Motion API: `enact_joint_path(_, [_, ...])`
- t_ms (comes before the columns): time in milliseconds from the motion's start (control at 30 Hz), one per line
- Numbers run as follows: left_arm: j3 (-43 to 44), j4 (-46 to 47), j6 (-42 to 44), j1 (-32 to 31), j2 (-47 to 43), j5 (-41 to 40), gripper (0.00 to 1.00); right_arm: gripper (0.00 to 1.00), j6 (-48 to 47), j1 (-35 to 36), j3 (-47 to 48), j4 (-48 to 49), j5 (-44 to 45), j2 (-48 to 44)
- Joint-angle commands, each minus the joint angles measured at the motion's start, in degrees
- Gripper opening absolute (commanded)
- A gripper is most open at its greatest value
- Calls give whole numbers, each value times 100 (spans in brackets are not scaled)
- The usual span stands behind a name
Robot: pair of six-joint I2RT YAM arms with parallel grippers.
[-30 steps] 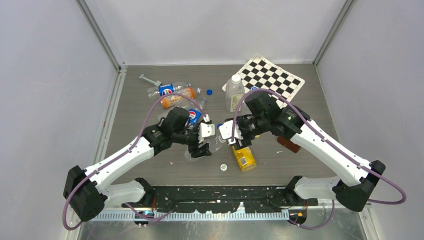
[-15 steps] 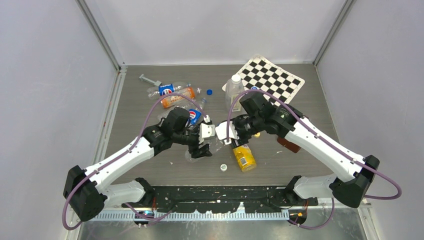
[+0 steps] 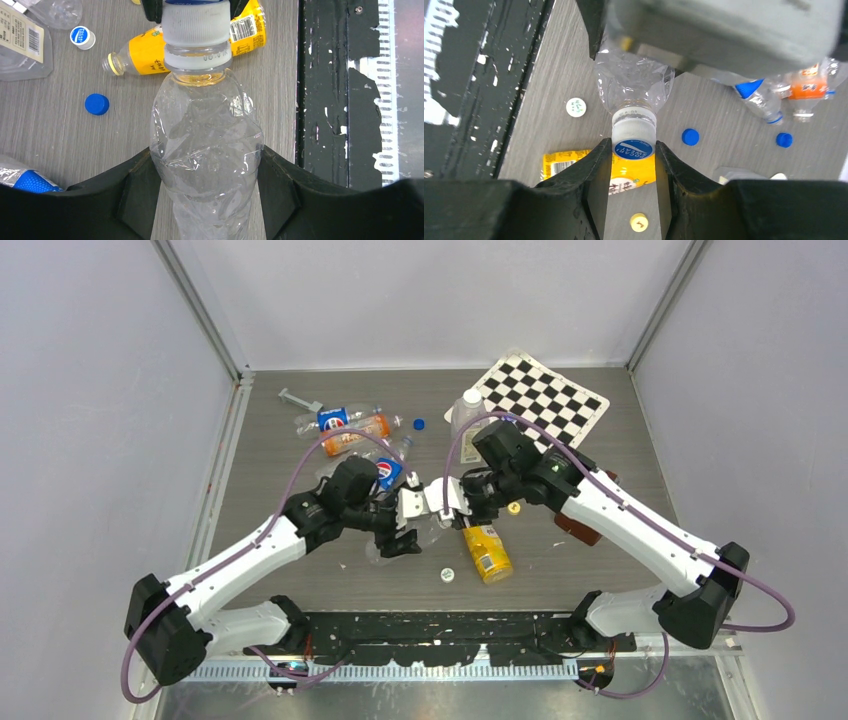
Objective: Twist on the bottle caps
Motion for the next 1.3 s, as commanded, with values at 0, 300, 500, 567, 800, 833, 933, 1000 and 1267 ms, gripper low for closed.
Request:
enact_joint_path(0, [75,491,110,-53,-312,-154,0,26,1527,37,288,-33,-59,194])
enact_joint_path(300, [-449,1360,410,-332,-802,-1645,0,16,6892,-84,979,-147,1440,766])
enact_joint_path(500, [-818,1931,784,-602,-1141,-2371,0,18,10447,-696,457,350,845,633])
enact_joint_path(567, [-853,1962,805,-608,-1194,-2423,0,22,10831,-779,146,822,843,418])
enact_joint_path(800, [-744,1615,889,-608,-988,-2531,0,70,8577,-789,578,770,920,-80])
enact_joint_path(833, [-718,1545,886,-611,-969,-2482,0,72,7903,-789,601,718,932,-137])
enact_joint_path(933, [-647,1376,872,-608,-903,-2349,0,73,6552,-789,447,646,796,-525])
enact_joint_path(1000, [-582,1247,851,-608,-857,-2223,0,73,5341,-789,206,663,412,-795])
enact_joint_path(1267, [-396,1014,552,-609,-671,-1438,0,71,1534,-736,-782,1148,-845,-1568])
